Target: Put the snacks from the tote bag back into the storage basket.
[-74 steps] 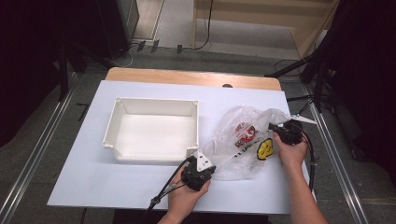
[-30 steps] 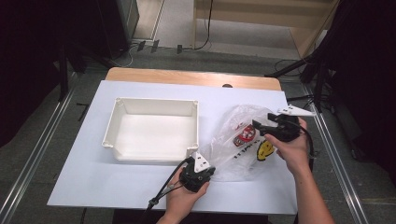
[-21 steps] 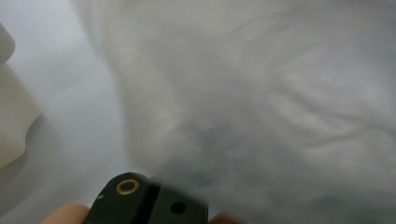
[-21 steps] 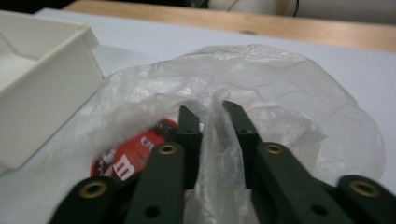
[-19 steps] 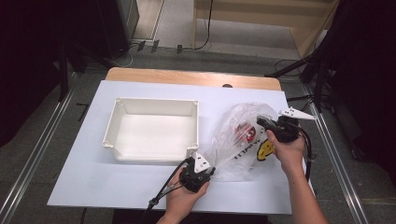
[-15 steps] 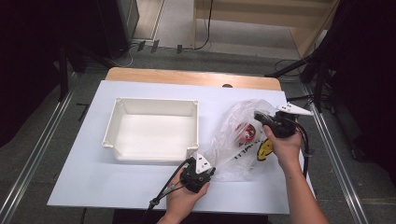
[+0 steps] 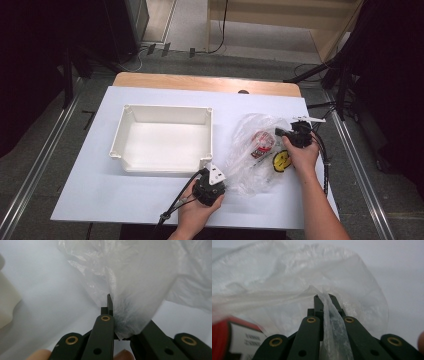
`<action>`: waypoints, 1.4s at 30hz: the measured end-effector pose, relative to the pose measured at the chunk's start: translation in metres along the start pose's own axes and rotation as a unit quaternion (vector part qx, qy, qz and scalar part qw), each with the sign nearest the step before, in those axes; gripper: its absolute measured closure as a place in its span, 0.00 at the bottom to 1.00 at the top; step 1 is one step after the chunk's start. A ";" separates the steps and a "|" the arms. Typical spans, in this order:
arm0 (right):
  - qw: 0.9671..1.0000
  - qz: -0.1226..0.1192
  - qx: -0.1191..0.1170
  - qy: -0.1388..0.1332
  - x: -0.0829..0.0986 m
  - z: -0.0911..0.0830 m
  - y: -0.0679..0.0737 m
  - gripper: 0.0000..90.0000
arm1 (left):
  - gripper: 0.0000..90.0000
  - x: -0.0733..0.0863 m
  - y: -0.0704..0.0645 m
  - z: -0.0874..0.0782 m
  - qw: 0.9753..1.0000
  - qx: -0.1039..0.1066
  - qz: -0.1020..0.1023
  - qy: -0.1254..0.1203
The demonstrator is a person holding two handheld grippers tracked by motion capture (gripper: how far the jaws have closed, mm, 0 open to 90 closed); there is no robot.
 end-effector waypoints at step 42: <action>0.997 -0.019 -0.006 -0.076 0.011 -0.010 0.002 0.99 | 0.99 -0.025 -0.012 0.019 0.998 -0.051 0.004 -0.029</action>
Point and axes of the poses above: each handheld gripper's, and its own axes: z roughly forward along the jaws, x roughly out of its underside, y roughly to its left, the point moved 3 cm from there along z, roughly forward along the jaws, and after that the axes turned 3 degrees about y, right-handed, at the moved point
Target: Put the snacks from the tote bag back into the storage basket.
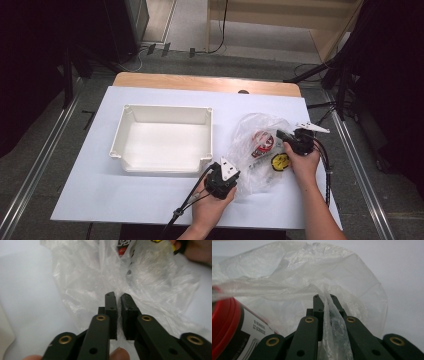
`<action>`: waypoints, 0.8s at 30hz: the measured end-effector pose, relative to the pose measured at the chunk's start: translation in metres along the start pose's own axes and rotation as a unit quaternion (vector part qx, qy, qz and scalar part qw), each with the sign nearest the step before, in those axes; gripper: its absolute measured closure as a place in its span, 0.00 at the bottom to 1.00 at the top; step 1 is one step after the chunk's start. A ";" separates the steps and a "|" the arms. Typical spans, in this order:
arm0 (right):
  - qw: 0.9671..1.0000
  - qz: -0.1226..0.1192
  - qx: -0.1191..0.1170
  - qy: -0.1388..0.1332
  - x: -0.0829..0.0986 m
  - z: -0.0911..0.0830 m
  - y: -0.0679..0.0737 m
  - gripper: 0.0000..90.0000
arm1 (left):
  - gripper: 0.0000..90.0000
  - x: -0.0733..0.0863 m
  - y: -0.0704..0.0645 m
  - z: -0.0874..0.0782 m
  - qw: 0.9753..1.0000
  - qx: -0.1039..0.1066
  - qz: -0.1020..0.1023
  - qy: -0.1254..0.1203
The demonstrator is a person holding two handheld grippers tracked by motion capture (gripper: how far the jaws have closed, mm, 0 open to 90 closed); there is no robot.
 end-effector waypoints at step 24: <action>0.997 -0.008 0.004 0.077 -0.023 0.040 -0.001 1.00 | 1.00 0.013 0.008 -0.005 1.000 -0.008 0.006 0.029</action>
Point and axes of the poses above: each handheld gripper's, and its own axes: z roughly forward along the jaws, x roughly out of its underside, y roughly to its left, the point moved 3 cm from there along z, roughly forward along the jaws, and after that the axes turned 3 degrees about y, right-handed, at the moved point
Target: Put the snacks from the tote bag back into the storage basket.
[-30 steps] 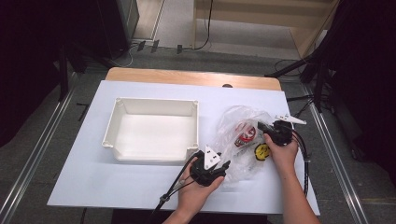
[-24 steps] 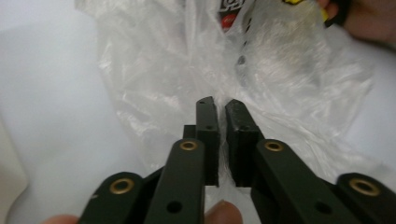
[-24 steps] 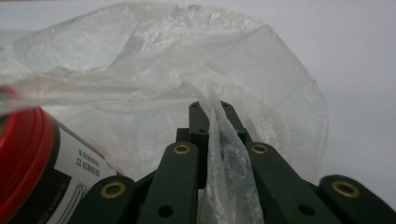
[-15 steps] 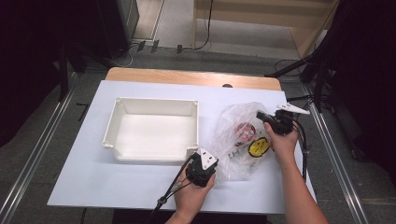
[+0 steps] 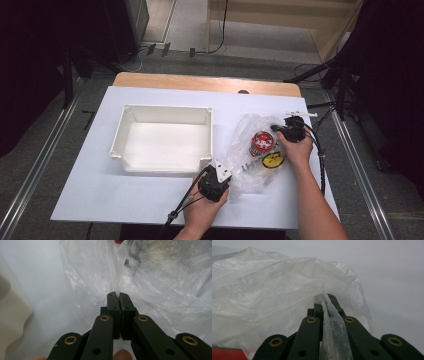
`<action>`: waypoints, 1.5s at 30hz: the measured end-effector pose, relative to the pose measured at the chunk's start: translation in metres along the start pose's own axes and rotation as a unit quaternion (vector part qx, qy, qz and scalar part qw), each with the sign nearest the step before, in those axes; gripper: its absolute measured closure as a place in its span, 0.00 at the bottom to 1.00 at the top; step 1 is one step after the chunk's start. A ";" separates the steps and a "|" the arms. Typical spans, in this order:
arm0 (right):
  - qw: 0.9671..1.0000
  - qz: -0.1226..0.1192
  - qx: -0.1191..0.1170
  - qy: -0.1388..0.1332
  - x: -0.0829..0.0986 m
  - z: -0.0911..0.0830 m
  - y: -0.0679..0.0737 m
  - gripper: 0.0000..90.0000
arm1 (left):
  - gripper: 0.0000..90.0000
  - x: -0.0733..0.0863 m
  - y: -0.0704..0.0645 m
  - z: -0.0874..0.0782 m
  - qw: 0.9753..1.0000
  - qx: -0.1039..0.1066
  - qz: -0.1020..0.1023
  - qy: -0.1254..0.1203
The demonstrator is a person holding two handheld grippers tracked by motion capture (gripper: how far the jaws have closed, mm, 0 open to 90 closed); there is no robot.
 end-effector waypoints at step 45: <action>0.987 -0.013 0.048 -0.155 0.050 -0.150 0.044 0.39 | 0.80 0.001 0.001 -0.001 1.000 0.018 0.001 -0.002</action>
Point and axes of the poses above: each handheld gripper's, and its own axes: z roughly forward along the jaws, x roughly out of its underside, y roughly to its left, the point moved 3 cm from there along z, roughly forward along the jaws, and after that the axes turned 3 degrees about y, right-handed, at the moved point
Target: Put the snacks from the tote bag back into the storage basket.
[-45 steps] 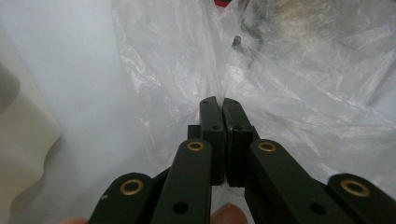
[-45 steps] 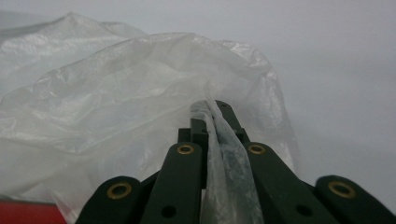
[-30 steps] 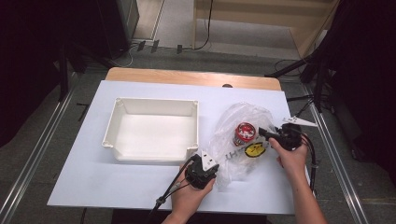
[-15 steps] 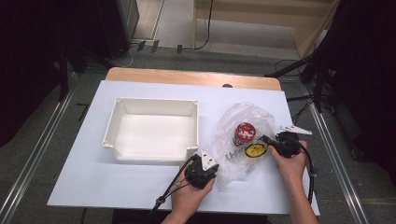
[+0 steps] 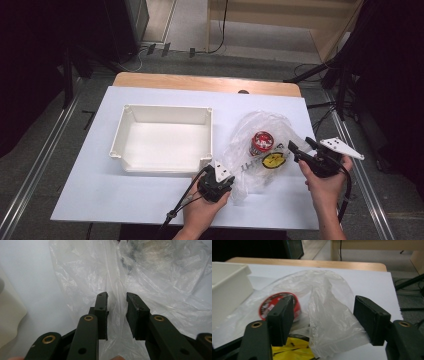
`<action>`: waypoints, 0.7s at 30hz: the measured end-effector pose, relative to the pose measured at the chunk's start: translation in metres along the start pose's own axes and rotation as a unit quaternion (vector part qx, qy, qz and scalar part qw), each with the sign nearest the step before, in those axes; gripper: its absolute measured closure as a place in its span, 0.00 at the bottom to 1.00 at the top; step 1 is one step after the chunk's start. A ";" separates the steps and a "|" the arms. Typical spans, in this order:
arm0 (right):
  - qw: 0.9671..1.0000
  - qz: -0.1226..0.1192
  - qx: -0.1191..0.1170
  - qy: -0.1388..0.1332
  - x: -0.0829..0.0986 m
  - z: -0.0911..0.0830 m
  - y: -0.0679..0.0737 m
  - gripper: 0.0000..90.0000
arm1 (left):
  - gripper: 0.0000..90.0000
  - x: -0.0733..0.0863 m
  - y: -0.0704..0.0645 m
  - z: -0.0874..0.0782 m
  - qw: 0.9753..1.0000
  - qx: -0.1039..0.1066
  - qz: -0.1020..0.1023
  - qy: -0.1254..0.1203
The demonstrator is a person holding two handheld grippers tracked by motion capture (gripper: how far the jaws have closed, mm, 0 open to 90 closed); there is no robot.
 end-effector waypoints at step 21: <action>0.989 -0.024 -0.054 0.133 0.059 0.058 0.031 0.86 | 0.80 0.000 -0.001 0.000 1.000 -0.002 0.005 0.002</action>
Point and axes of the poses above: each handheld gripper's, and its own axes: z roughly forward along the jaws, x roughly out of its underside, y roughly to its left, the point moved 3 cm from there along z, roughly forward along the jaws, and after that the axes turned 3 degrees about y, right-handed, at the moved point
